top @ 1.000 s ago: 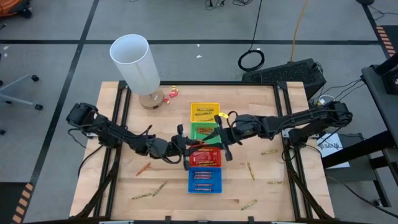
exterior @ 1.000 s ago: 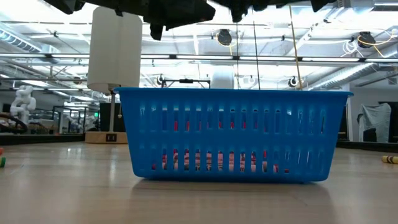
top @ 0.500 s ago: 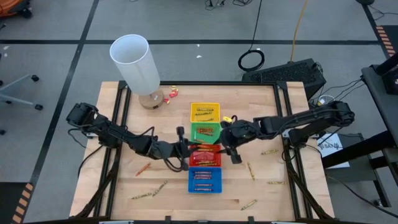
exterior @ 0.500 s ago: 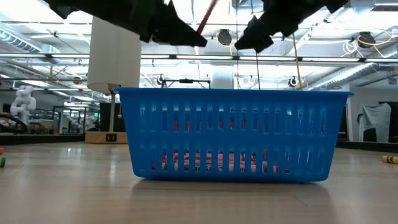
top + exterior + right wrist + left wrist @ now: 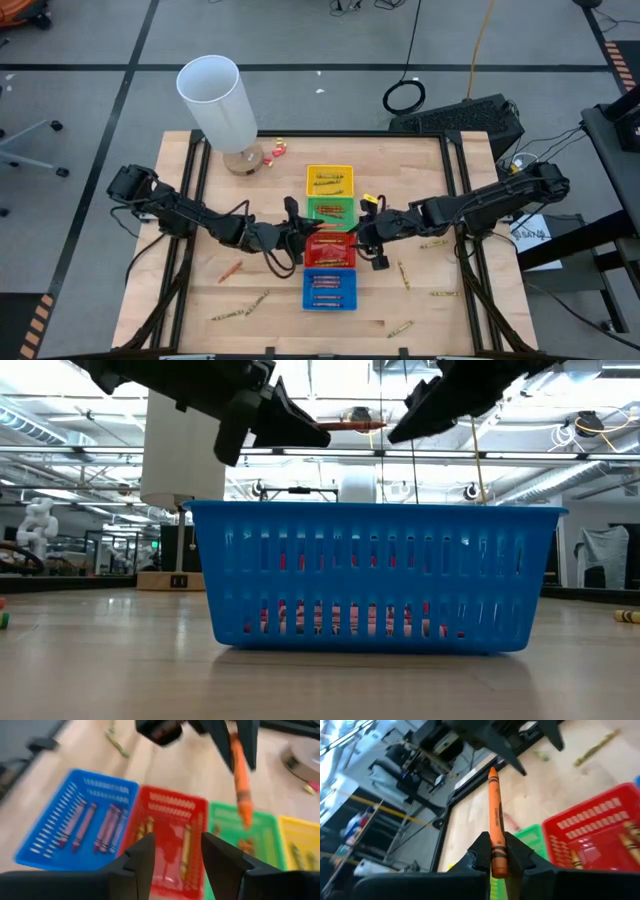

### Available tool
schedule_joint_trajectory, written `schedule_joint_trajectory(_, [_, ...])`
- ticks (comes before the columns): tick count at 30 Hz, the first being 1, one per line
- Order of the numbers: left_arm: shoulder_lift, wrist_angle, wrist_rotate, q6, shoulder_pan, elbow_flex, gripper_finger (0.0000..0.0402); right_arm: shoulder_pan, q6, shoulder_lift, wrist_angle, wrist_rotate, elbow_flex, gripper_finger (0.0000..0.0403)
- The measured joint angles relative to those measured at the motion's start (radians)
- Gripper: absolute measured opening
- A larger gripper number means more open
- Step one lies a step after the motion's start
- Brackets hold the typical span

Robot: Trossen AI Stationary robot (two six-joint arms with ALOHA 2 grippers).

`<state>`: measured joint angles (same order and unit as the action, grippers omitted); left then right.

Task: Sort crayons
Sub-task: Put the orange crayon into the green bin

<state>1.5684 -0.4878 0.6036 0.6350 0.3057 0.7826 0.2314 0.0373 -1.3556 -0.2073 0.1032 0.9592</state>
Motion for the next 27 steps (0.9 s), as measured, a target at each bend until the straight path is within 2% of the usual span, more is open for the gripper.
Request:
schedule_joint_trajectory(3, [0.000,0.000,0.004,-0.002,-0.005,0.000,0.0010,0.006,-0.025,0.006,-0.076,0.062,0.000,0.0143])
schedule_joint_trajectory(6, [0.000,0.000,0.004,0.000,-0.007,0.000,0.0021,0.006,-0.062,0.007,-0.162,0.109,0.000,0.0143])
schedule_joint_trajectory(13, [0.000,0.032,0.004,-0.077,-0.033,0.000,0.0034,0.006,-0.128,0.007,-0.244,0.110,0.000,0.0143])
schedule_joint_trajectory(17, [0.000,0.057,0.004,-0.234,-0.050,0.000,0.0034,0.009,-0.130,0.007,-0.243,0.111,0.000,0.0143])
schedule_joint_trajectory(24, [0.000,0.083,0.003,-0.645,-0.053,0.000,0.0035,0.009,-0.128,0.007,-0.238,0.111,0.000,0.0143])
schedule_joint_trajectory(27, [0.000,0.089,0.003,-0.777,-0.053,0.000,0.0036,0.009,-0.128,0.007,-0.238,0.112,0.000,0.0143])
